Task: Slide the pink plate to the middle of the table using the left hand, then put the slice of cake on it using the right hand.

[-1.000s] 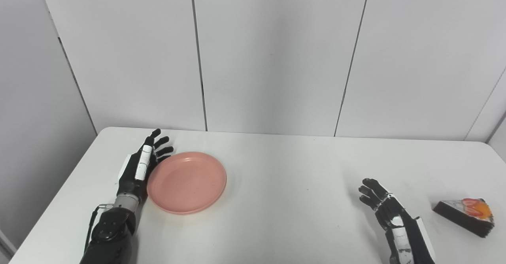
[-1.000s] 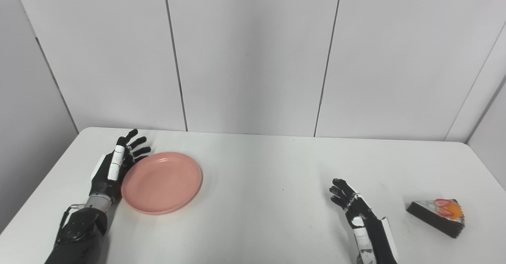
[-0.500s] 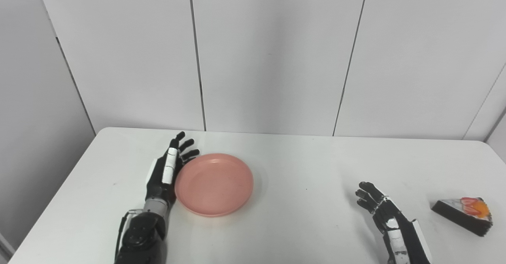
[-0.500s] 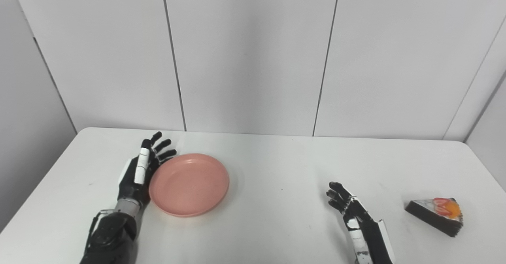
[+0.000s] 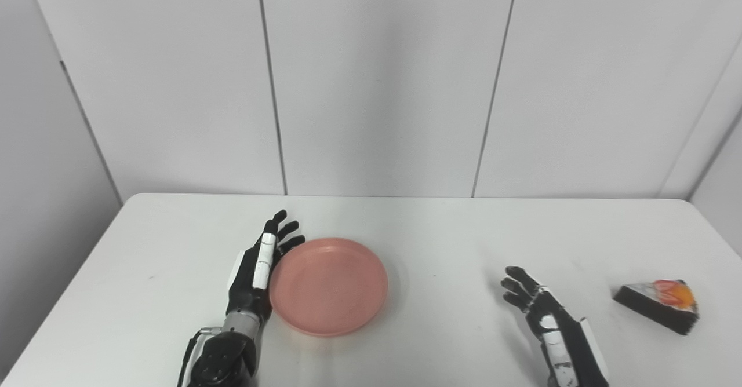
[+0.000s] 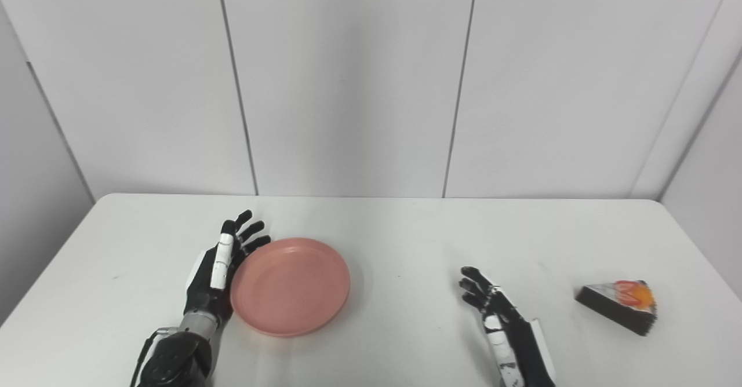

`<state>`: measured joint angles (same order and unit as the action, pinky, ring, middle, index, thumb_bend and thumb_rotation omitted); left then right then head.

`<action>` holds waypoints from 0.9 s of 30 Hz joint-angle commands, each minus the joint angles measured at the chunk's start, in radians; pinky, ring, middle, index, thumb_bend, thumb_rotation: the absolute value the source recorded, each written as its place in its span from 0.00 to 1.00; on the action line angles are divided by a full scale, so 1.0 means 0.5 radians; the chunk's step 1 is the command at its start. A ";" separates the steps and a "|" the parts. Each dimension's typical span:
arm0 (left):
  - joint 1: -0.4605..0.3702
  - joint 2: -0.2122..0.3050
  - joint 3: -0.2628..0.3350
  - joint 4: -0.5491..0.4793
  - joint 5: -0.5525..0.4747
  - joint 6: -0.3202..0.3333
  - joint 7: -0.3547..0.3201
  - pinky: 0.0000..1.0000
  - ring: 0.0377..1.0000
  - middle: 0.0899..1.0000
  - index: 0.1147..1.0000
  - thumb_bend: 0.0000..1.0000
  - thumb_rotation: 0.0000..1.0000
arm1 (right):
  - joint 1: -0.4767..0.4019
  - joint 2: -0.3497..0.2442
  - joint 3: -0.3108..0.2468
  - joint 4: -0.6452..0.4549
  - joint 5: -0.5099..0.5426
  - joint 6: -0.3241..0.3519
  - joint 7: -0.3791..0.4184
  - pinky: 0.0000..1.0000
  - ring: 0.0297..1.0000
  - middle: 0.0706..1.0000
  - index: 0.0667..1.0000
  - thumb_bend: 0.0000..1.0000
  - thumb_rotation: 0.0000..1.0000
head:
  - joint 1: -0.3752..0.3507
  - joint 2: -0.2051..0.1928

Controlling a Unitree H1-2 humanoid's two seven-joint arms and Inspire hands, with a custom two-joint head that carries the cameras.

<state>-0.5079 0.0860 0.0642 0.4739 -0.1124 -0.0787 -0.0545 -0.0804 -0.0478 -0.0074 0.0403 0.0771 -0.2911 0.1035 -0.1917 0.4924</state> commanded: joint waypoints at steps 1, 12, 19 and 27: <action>-0.014 -0.025 -0.038 -0.044 0.021 0.025 -0.026 0.86 0.78 0.85 0.88 0.85 0.99 | 0.128 0.089 0.044 0.075 -0.005 0.054 -0.026 0.86 0.85 0.87 0.79 0.88 0.96 | -0.038 0.006; -0.030 -0.055 -0.073 -0.078 -0.088 0.081 -0.135 0.90 0.80 0.88 0.89 0.85 0.96 | 0.088 0.197 0.115 0.047 -0.184 0.097 -0.129 0.85 0.85 0.87 0.80 0.86 0.99 | -0.328 0.022; -0.058 -0.082 -0.084 -0.018 -0.124 0.045 -0.201 0.93 0.81 0.86 0.90 0.87 0.92 | 0.071 0.238 0.155 0.031 -0.248 0.124 -0.163 0.85 0.85 0.88 0.80 0.85 0.99 | -0.442 0.042; -0.093 -0.109 -0.096 0.059 -0.107 -0.044 -0.188 0.98 0.81 0.86 0.89 0.90 0.93 | 0.062 0.237 0.174 0.028 -0.288 0.098 -0.182 0.85 0.86 0.87 0.81 0.79 0.97 | -0.471 0.055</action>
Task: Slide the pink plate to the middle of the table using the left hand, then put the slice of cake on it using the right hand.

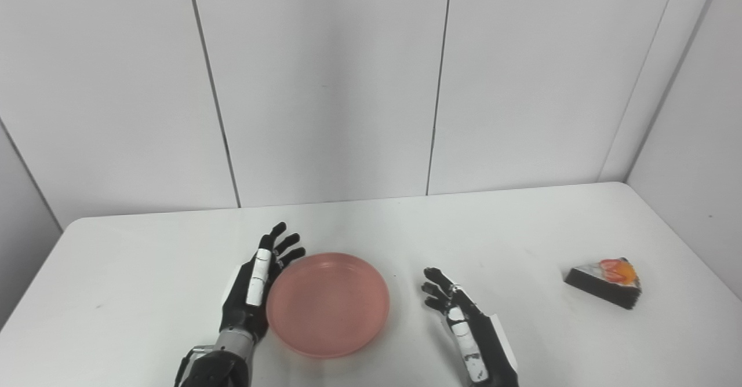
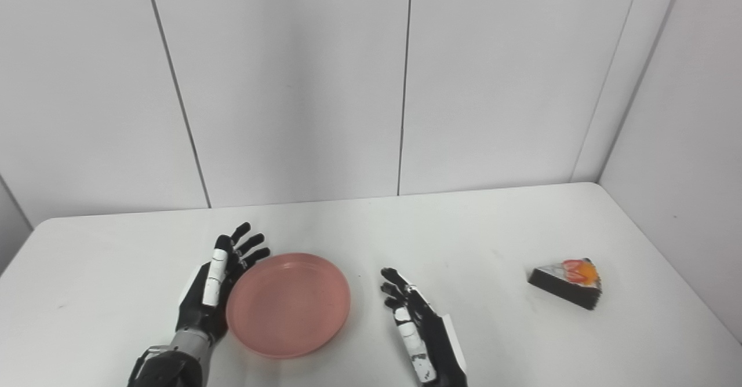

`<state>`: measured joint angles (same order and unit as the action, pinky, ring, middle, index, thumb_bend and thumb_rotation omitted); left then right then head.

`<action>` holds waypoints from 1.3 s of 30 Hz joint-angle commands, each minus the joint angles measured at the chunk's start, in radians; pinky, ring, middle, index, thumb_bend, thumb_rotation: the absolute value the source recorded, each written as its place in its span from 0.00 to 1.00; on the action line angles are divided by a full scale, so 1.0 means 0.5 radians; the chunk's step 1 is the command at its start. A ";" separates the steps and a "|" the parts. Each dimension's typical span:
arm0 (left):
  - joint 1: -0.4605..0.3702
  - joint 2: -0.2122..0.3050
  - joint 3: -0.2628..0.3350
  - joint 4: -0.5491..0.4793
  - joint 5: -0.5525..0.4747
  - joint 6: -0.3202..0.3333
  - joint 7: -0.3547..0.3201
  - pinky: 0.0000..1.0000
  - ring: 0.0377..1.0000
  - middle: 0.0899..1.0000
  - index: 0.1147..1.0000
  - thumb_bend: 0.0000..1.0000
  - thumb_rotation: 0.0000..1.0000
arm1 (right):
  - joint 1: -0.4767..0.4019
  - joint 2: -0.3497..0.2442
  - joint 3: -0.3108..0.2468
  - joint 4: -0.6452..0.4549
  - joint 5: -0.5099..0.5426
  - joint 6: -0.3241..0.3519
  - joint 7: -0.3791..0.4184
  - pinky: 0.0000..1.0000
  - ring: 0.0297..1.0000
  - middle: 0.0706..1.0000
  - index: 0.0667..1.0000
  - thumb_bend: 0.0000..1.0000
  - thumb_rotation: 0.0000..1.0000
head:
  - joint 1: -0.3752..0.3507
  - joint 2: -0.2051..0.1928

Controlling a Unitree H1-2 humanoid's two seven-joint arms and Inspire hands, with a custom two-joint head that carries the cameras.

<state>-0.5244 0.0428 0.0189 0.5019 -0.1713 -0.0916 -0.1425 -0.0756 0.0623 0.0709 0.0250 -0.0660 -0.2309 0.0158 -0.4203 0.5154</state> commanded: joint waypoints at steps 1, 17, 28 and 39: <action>-0.062 -0.025 -0.005 0.005 0.005 -0.022 -0.018 0.98 0.81 0.86 0.89 0.90 0.93 | 0.053 0.015 0.019 0.055 -0.004 -0.019 -0.007 0.85 0.86 0.87 0.81 0.79 0.97 | -0.014 0.009; 0.024 -0.033 0.041 -0.076 -0.048 -0.040 -0.081 0.91 0.79 0.83 0.87 0.91 0.88 | 0.141 0.070 -0.016 -0.160 -0.155 -0.204 -0.194 0.76 0.78 0.80 0.75 0.69 0.77 | -0.037 0.027; -0.003 -0.059 0.072 0.028 -0.085 -0.094 -0.121 0.87 0.78 0.82 0.86 0.91 0.85 | 0.062 -0.177 -0.230 -0.850 -1.037 0.176 -0.262 0.69 0.76 0.79 0.76 0.66 0.52 | -0.128 0.015; -0.003 -0.071 0.076 0.051 -0.073 -0.125 -0.120 0.84 0.77 0.81 0.86 0.91 0.88 | 0.011 -0.682 -0.528 -0.978 -1.488 0.450 -0.137 0.64 0.73 0.78 0.76 0.70 0.52 | -0.110 -0.026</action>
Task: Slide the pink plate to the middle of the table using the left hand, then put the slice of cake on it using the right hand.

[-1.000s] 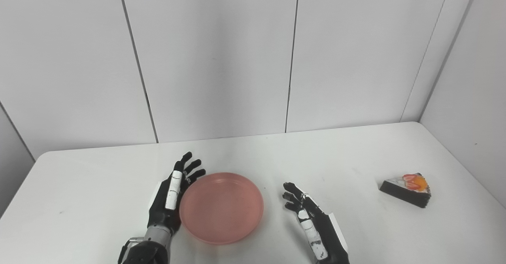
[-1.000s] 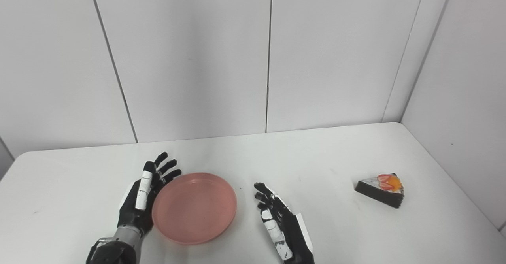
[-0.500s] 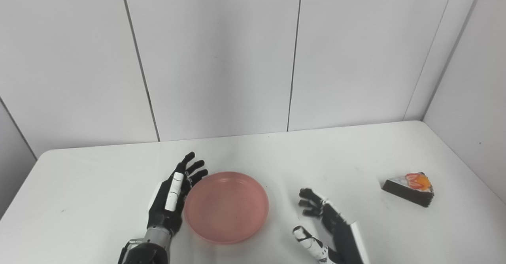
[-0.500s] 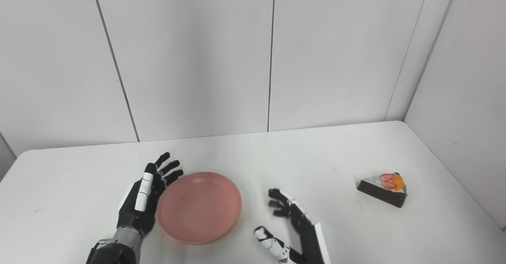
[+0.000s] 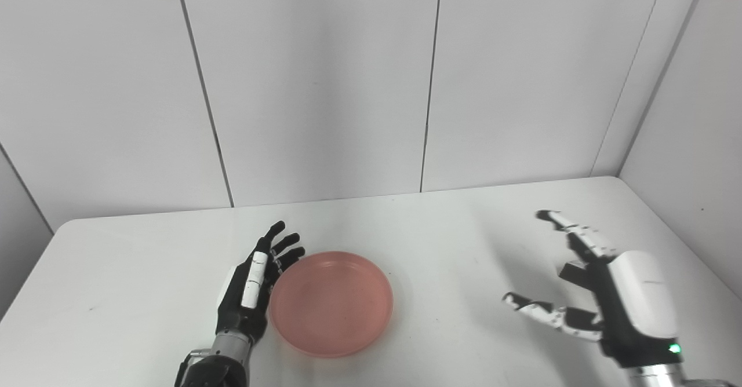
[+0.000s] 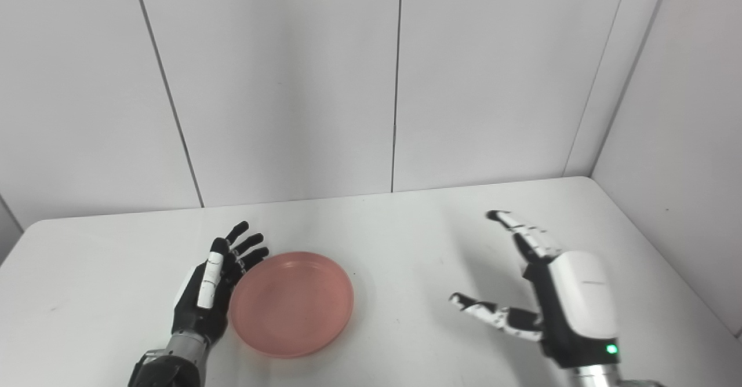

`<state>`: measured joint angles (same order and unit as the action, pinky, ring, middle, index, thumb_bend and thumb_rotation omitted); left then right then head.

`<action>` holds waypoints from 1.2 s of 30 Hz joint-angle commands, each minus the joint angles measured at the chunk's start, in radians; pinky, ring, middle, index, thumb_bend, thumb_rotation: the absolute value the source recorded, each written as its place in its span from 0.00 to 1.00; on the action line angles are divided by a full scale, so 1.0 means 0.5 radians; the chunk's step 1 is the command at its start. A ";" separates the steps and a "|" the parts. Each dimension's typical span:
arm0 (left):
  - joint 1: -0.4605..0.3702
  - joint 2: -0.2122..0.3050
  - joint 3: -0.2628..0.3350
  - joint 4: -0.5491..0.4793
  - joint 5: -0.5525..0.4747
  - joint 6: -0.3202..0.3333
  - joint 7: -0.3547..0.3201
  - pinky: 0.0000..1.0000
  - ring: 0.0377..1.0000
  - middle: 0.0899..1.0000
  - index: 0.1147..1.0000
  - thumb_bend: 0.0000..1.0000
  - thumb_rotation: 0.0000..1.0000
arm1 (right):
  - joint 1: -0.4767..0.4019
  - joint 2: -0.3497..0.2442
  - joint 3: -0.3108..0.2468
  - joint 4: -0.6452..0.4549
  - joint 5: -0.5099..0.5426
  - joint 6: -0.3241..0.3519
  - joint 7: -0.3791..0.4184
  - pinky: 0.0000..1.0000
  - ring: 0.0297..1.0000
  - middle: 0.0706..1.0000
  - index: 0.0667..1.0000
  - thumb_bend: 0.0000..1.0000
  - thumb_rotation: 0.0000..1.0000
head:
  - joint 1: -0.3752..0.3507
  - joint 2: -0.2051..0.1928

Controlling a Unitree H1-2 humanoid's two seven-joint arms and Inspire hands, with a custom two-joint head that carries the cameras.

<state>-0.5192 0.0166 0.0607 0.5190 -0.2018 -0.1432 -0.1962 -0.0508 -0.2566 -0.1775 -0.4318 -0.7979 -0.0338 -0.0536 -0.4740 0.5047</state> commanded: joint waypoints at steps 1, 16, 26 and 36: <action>-0.013 -0.019 -0.007 0.018 -0.013 -0.023 -0.013 0.84 0.77 0.81 0.86 0.91 0.88 | -0.040 -0.069 -0.050 -0.061 -0.027 0.068 0.005 0.65 0.74 0.78 0.76 0.71 0.51 | -0.003 -0.005; 0.002 -0.045 -0.017 0.006 -0.006 -0.020 -0.011 0.86 0.78 0.82 0.86 0.90 0.87 | -0.173 -0.504 -0.232 0.299 -0.239 0.425 0.124 0.61 0.69 0.72 0.71 0.84 0.43 | 0.030 -0.018; 0.006 -0.045 -0.010 -0.004 -0.018 0.005 -0.019 0.87 0.78 0.82 0.86 0.89 0.87 | -0.286 -0.677 -0.092 0.779 -0.210 0.393 0.000 0.55 0.66 0.72 0.70 0.87 0.41 | 0.044 -0.018; 0.002 -0.038 -0.013 -0.007 -0.025 0.024 -0.034 0.87 0.79 0.83 0.86 0.88 0.87 | -0.328 -0.732 -0.039 0.836 0.020 0.420 0.069 0.56 0.66 0.74 0.72 0.85 0.37 | 0.054 -0.026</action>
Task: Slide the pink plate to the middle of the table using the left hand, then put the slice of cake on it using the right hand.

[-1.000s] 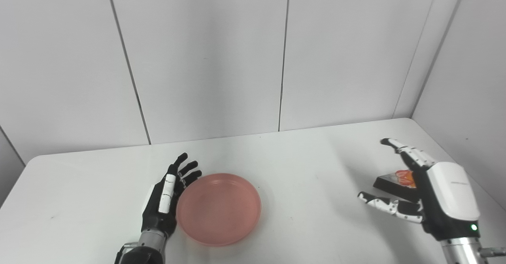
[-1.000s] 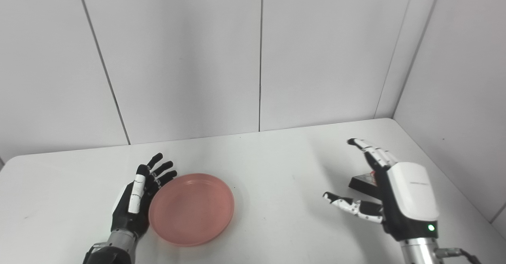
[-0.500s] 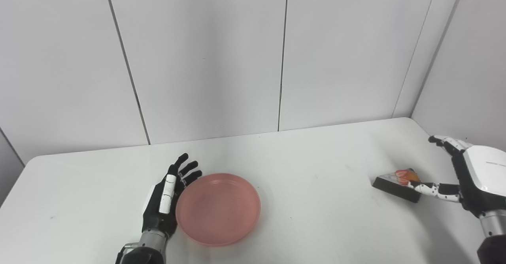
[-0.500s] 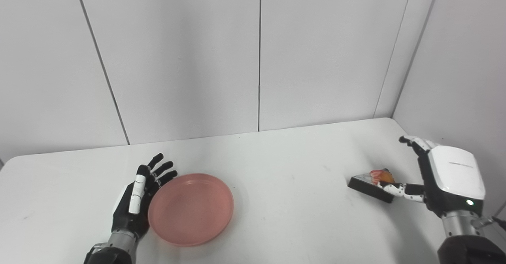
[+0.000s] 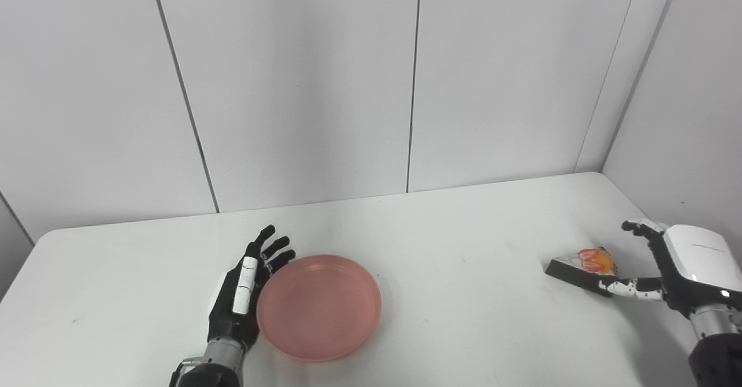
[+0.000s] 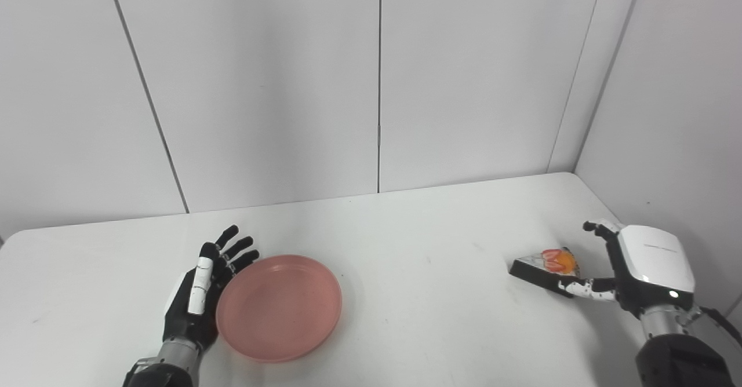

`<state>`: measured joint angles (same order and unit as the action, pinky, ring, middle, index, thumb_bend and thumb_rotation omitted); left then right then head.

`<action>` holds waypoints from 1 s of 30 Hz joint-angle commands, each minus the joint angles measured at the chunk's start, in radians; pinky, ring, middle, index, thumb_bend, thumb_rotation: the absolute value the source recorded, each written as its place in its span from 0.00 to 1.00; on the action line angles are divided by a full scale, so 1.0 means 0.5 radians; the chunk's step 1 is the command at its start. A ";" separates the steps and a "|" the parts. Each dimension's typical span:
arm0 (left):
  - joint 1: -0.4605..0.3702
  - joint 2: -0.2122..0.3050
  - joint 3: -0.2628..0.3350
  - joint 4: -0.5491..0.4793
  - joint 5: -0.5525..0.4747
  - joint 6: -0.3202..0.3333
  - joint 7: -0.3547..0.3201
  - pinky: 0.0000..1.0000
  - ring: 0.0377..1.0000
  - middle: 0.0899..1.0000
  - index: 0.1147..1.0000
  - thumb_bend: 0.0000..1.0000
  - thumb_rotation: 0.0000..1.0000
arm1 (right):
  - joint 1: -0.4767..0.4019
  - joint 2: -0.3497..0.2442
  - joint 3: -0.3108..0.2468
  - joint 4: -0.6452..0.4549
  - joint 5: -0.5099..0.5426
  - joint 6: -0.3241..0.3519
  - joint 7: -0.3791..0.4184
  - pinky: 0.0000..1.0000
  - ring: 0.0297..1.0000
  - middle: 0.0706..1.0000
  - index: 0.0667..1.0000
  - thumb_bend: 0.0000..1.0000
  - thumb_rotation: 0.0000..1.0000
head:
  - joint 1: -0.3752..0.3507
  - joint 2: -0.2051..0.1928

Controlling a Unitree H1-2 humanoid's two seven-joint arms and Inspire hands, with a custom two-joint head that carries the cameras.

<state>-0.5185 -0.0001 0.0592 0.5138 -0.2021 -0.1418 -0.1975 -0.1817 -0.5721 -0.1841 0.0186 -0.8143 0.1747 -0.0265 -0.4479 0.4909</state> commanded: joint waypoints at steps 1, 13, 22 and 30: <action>0.000 -0.004 -0.011 0.003 -0.022 0.023 -0.030 0.87 0.79 0.83 0.86 0.88 0.87 | -0.073 -0.120 -0.027 -0.076 0.097 0.020 0.068 0.56 0.67 0.74 0.72 0.85 0.37 | 0.003 0.001; 0.009 -0.008 -0.031 0.000 0.003 0.014 -0.025 0.87 0.78 0.82 0.86 0.88 0.87 | -0.198 -0.306 0.081 -0.029 0.172 0.166 0.374 0.63 0.75 0.78 0.75 0.90 0.42 | 0.015 0.001; 0.042 -0.020 -0.025 -0.077 -0.045 0.100 -0.028 0.88 0.80 0.83 0.88 0.89 0.88 | -0.329 -0.359 0.239 0.224 0.189 0.140 0.431 0.59 0.72 0.78 0.76 0.88 0.41 | 0.029 0.014; 0.057 -0.023 -0.033 -0.106 -0.025 0.108 0.000 0.86 0.78 0.82 0.88 0.89 0.89 | -0.398 -0.344 0.340 0.362 0.245 0.147 0.440 0.64 0.75 0.79 0.76 0.89 0.44 | 0.040 0.023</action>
<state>-0.4950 -0.0093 0.0485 0.4655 -0.2193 -0.0969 -0.1976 -0.3407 -0.7087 -0.0034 0.2105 -0.7006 0.2399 0.1981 -0.4280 0.5016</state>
